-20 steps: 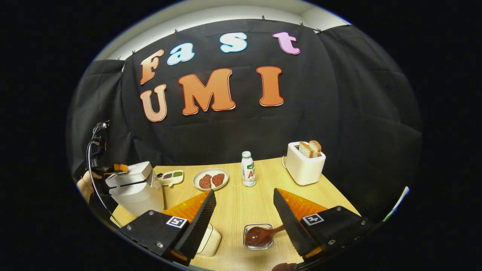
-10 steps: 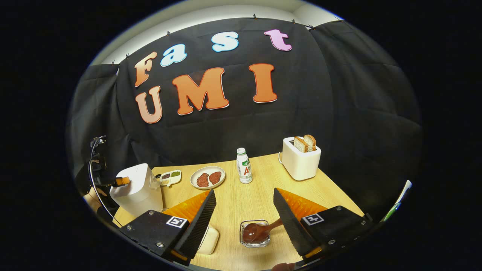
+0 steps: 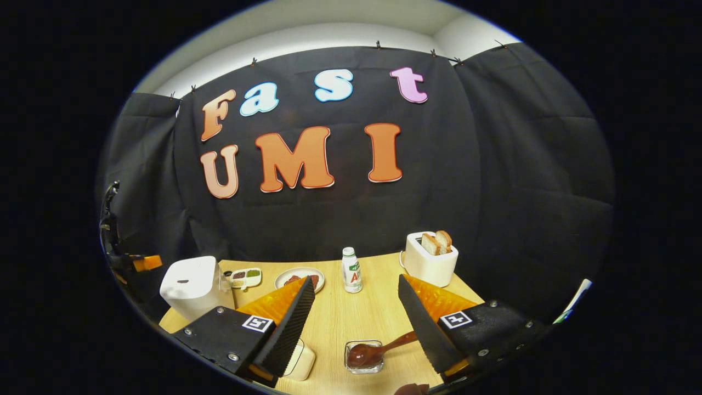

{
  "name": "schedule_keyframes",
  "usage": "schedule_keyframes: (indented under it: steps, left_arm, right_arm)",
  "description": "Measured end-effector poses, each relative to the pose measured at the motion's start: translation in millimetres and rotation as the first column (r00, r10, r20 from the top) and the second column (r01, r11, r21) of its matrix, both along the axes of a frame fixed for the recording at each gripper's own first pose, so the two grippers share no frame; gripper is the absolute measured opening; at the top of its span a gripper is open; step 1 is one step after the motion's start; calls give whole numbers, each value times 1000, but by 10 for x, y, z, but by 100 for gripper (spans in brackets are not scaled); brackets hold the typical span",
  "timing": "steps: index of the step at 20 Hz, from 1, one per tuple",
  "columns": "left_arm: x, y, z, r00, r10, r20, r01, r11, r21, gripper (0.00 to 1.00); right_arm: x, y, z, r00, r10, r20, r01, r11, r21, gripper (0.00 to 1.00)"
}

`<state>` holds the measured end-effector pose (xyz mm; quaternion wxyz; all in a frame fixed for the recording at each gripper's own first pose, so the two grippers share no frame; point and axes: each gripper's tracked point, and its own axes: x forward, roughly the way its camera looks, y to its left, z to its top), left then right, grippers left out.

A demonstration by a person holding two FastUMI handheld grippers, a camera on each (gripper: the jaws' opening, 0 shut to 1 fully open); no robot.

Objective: Close the left gripper, press the button to open the rice cooker; take a wooden spoon from the chopstick holder with the right hand, scoop a spoonful of rice and pour it into the rice cooker, then put the wooden spoon back into the chopstick holder.

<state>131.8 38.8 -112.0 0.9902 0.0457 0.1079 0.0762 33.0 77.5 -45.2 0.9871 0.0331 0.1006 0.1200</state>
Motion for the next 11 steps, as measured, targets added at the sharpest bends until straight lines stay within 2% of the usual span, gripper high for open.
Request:
schedule_keyframes:
  steps: [4,11]
  left_arm:
    - [-170,-16,624,991,-45,125,37,997,65,100]
    - [-330,-53,1010,974,-87,210,72,994,79,100]
  right_arm:
    - [-2,-78,196,999,-28,38,28,1000,-4,95]
    - [-96,-179,363,994,-70,89,74,997,-37,95]
